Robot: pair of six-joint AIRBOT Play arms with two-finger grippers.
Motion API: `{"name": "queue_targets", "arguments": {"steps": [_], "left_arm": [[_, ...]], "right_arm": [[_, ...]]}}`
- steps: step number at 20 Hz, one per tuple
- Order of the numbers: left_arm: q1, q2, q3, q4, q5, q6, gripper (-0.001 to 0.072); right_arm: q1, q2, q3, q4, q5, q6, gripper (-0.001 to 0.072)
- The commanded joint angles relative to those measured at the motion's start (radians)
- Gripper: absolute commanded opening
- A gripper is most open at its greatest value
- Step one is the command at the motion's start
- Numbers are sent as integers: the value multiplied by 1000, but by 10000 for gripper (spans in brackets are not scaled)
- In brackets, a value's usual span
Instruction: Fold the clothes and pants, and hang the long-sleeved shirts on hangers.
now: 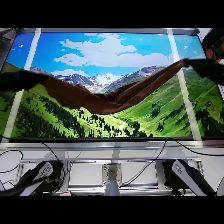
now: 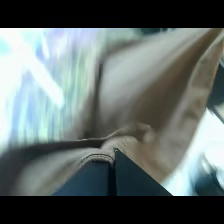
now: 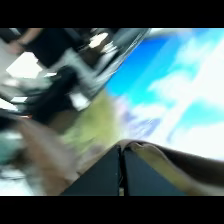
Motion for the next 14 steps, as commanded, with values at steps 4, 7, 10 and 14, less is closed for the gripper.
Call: {"name": "queue_targets", "arguments": {"steps": [4,7,10,14], "left_arm": [[164,333,21,-298,305,56,16],[200,413,21,-286,386,56,16],[201,466,21,-283,465,56,16],[201,512,21,-85,478,-43,16]], "right_arm": [[-1,256,288,-393,-225,106,12],[-1,332,311,-591,-242,175,12],[-1,379,312,-673,-239,203,12],[-1,401,311,-682,-225,205,12]]}}
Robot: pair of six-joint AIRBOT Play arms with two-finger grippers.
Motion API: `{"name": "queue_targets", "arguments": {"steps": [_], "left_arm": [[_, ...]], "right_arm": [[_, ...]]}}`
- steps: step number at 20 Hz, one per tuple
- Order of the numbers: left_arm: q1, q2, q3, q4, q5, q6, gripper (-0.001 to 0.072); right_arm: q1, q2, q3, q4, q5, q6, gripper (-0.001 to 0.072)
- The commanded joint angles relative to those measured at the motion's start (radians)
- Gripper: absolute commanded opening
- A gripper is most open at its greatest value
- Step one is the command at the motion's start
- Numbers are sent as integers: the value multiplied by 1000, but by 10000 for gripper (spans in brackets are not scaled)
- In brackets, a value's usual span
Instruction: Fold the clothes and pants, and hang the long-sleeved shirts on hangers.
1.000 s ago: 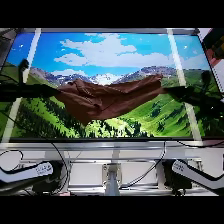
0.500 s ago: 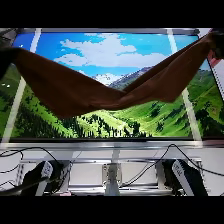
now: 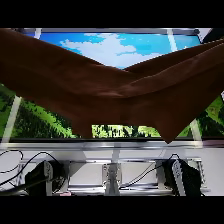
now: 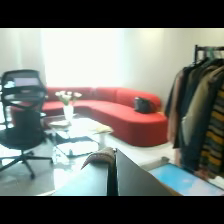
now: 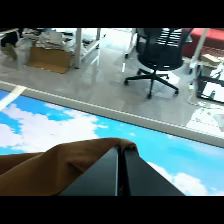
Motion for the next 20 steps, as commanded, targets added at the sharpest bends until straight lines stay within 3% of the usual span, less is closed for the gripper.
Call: {"name": "queue_targets", "arguments": {"steps": [1,4,6,9,13,16,20], "left_arm": [[5,40,0,248,39,-166,15],[5,11,0,606,40,-447,14],[5,-65,0,670,48,-529,14],[-16,-229,0,528,43,-529,14],[-146,-398,0,517,0,-476,14],[-257,-440,6,514,42,-400,14],[-297,-439,127,515,83,-398,13]], "right_arm": [[0,17,5,-52,-2,23,12],[0,-58,5,-47,-6,85,12],[8,-166,4,-28,-2,161,11],[80,-363,5,-31,56,224,11],[199,-560,5,-74,184,220,11],[266,-593,6,-106,166,169,12],[274,-547,109,-154,166,167,11]]}}
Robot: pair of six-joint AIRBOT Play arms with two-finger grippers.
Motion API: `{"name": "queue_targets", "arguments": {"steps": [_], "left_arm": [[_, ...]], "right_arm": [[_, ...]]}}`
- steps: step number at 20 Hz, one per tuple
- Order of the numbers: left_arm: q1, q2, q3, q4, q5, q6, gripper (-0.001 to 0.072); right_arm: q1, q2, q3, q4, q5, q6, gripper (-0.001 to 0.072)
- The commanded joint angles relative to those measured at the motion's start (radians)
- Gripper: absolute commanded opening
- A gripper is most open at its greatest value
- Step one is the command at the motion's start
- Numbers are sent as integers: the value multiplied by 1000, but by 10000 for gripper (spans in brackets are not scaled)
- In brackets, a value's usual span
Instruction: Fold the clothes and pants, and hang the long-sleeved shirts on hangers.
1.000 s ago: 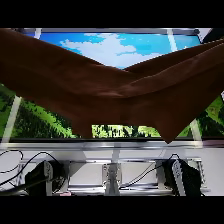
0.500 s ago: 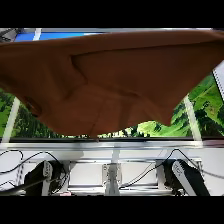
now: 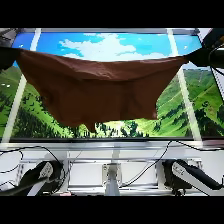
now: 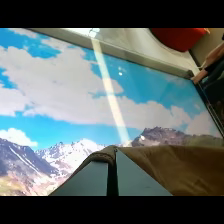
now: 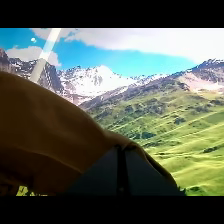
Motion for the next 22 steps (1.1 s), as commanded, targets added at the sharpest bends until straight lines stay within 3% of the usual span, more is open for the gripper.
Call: {"name": "queue_targets", "arguments": {"steps": [1,7,13,19,22], "left_arm": [[-36,-11,122,0,21,13,12],[-37,88,433,180,-1,-50,12],[-37,259,460,369,2,-51,12],[-37,179,460,389,-14,-51,13],[-38,39,460,343,-136,-108,14]], "right_arm": [[20,36,102,-65,19,-10,11],[20,273,360,-184,44,-10,11],[20,444,438,-196,-8,-64,11],[20,326,375,-204,34,-57,11],[20,202,312,-181,81,-31,11]]}}
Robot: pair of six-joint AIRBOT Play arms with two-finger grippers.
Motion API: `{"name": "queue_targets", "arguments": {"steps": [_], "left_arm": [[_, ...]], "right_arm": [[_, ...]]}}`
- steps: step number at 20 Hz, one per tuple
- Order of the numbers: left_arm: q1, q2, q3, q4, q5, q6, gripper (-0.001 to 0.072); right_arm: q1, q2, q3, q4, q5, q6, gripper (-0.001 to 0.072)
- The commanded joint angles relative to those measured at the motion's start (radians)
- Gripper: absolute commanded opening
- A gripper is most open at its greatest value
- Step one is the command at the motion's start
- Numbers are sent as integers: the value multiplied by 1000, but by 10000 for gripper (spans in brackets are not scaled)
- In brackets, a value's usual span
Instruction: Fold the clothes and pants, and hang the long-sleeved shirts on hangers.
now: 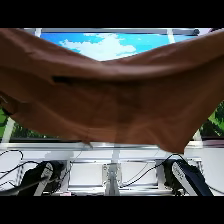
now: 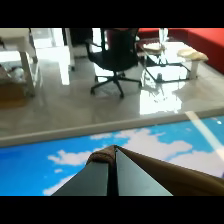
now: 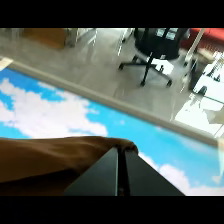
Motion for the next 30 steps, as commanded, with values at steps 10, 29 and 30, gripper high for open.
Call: {"name": "queue_targets", "arguments": {"steps": [10,29,30], "left_arm": [[-325,-786,-32,-37,-196,113,14],[-308,-966,-32,13,376,-28,15],[-308,-966,-32,15,367,-29,15]], "right_arm": [[36,-647,-231,114,35,53,12],[50,-900,-230,103,-592,230,11],[50,-903,-230,82,-576,230,12]]}}
